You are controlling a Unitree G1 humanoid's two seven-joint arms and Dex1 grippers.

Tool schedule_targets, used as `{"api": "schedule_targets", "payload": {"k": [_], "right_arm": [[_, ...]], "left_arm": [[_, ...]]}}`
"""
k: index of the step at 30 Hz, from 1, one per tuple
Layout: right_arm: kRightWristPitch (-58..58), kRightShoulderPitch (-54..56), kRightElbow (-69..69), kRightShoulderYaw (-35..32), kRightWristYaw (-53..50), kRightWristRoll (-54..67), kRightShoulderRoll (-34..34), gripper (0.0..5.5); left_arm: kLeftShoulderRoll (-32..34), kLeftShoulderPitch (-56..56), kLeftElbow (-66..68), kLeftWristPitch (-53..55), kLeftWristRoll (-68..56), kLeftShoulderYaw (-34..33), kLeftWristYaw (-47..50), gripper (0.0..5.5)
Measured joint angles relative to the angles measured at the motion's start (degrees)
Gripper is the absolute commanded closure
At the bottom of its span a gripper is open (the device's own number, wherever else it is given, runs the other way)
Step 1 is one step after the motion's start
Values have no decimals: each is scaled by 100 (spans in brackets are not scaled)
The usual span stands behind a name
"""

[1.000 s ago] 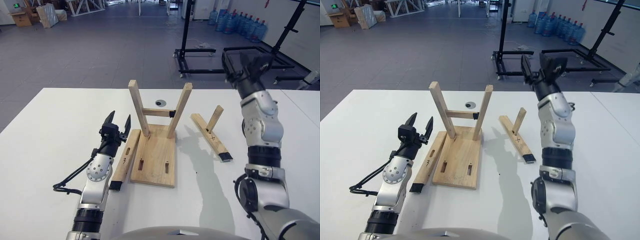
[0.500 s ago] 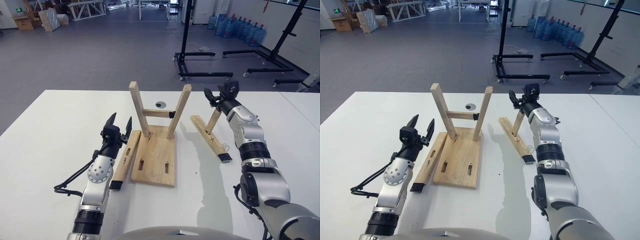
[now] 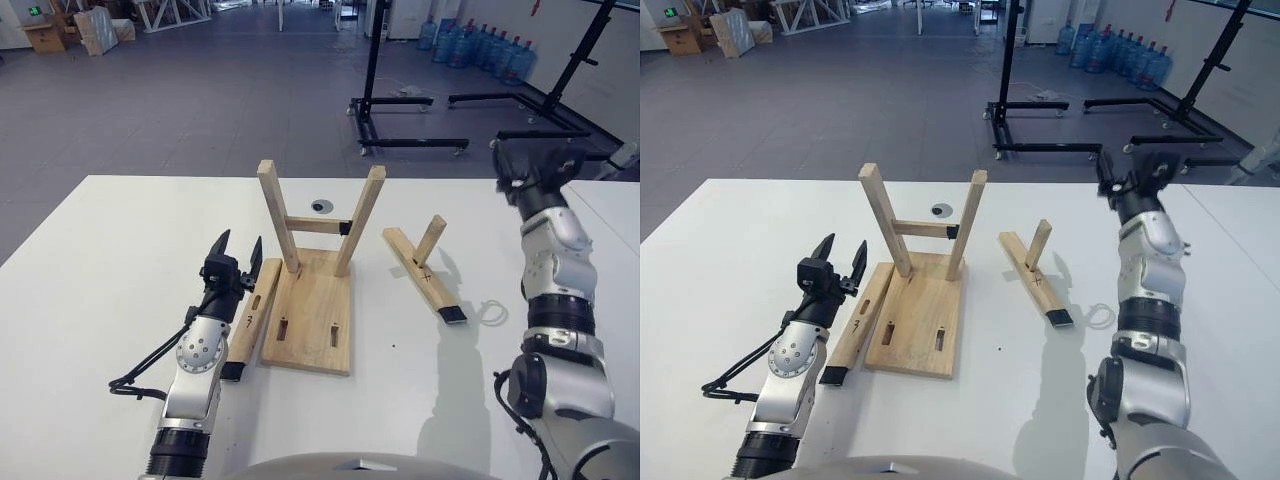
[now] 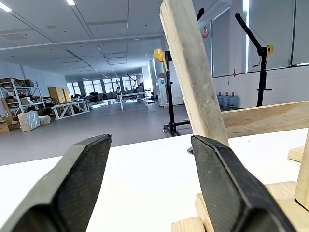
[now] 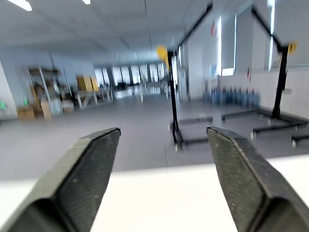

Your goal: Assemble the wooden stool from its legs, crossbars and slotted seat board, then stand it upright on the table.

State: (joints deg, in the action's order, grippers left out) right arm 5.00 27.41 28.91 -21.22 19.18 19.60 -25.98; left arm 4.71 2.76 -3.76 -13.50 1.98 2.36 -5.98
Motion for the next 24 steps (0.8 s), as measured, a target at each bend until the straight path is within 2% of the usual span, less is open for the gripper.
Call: {"api": "schedule_targets", "payload": {"k": [3, 5, 6, 20, 24], "right_arm": [[700, -1636, -1067, 433, 292, 52, 278, 104], [1316, -2582, -2017, 792, 440, 207, 517, 100], [1484, -2690, -2247, 856, 442, 242, 550, 100], [2823, -2026, -2551, 1739, 21, -815, 170, 100], [3423, -1886, -2682, 1846, -21, -873, 124, 162]], "left_arm": [[-87, 152, -50, -3, 76, 41, 71, 249], [-146, 232, -53, -3, 104, 88, 151, 249], [-148, 236, -54, -3, 105, 105, 159, 249], [-135, 101, 7, -3, 105, 129, 160, 249], [-134, 96, 52, -5, 105, 130, 160, 249]]}}
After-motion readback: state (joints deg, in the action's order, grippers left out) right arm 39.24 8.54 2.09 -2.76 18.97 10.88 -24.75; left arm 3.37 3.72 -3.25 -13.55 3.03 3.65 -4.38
